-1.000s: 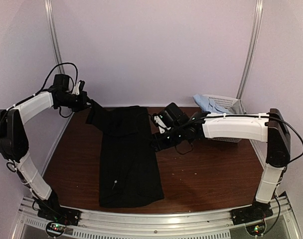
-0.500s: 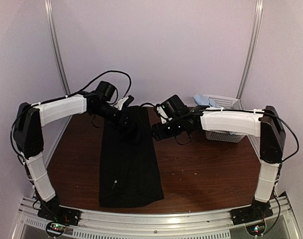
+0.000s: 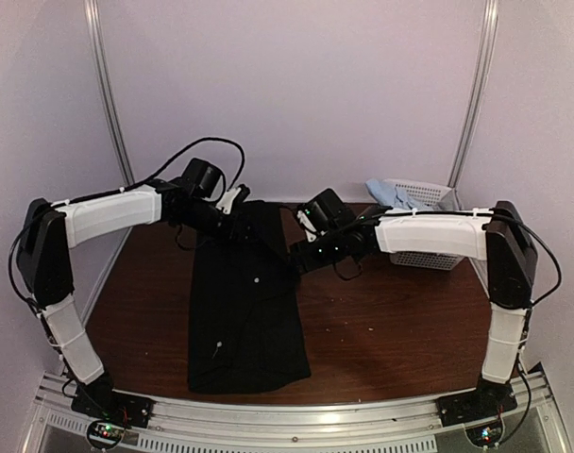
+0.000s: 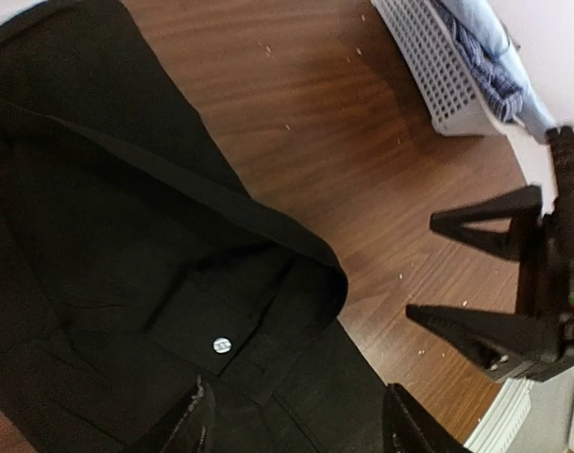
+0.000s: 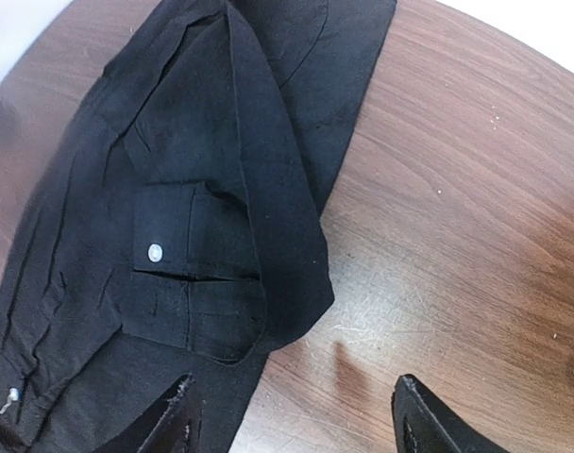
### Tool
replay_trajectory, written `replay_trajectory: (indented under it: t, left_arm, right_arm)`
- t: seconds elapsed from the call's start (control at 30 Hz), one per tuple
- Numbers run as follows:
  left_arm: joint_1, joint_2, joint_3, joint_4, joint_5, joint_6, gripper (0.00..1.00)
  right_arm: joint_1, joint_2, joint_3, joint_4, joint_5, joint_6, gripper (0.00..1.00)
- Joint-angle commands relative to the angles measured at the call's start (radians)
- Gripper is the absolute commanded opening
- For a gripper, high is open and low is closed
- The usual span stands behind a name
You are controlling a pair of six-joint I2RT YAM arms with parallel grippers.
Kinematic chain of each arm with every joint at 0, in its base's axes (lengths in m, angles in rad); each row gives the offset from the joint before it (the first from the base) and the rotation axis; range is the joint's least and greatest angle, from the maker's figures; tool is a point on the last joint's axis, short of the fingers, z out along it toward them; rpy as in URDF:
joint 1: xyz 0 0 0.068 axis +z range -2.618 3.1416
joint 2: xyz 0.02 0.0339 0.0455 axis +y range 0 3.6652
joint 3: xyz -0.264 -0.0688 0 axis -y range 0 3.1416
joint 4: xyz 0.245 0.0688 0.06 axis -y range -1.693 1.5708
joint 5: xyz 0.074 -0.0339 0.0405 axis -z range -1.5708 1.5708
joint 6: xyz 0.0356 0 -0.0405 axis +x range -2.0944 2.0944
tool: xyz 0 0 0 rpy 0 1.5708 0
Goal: Fold and stack the long sleeve shirts
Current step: Fold the sleeve at the center of the board, then adjust the sleeve at the center of the board.
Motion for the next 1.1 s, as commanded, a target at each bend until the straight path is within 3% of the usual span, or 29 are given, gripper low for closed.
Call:
replay_trajectory:
  t: [0.0,0.17,0.37,0.5,0.77,1.07]
  left_arm:
    - [0.087,-0.094,-0.086,0.123,-0.086,-0.150,0.61]
    - [0.193,-0.127,-0.191,0.186,-0.027,-0.199,0.59]
    - [0.220,-0.123,-0.219,0.206,0.017,-0.175,0.59]
    - [0.211,-0.118,-0.231,0.232,0.064,-0.166,0.58]
    - [0.140,-0.074,-0.212,0.286,0.036,-0.199,0.58]
    - [0.123,0.014,-0.155,0.265,-0.128,-0.235,0.58]
  right_arm:
    - [0.078,0.078,0.085,-0.026,0.091,-0.062,0.71]
    - [0.158,0.220,0.245,-0.079,0.126,-0.079,0.70]
    - [0.187,0.370,0.453,-0.205,0.197,-0.036,0.69]
    - [0.188,0.299,0.375,-0.187,0.202,0.009,0.68]
    - [0.172,0.053,0.034,-0.033,0.197,0.135,0.68]
    - [0.101,0.136,0.066,-0.007,0.091,0.140,0.72]
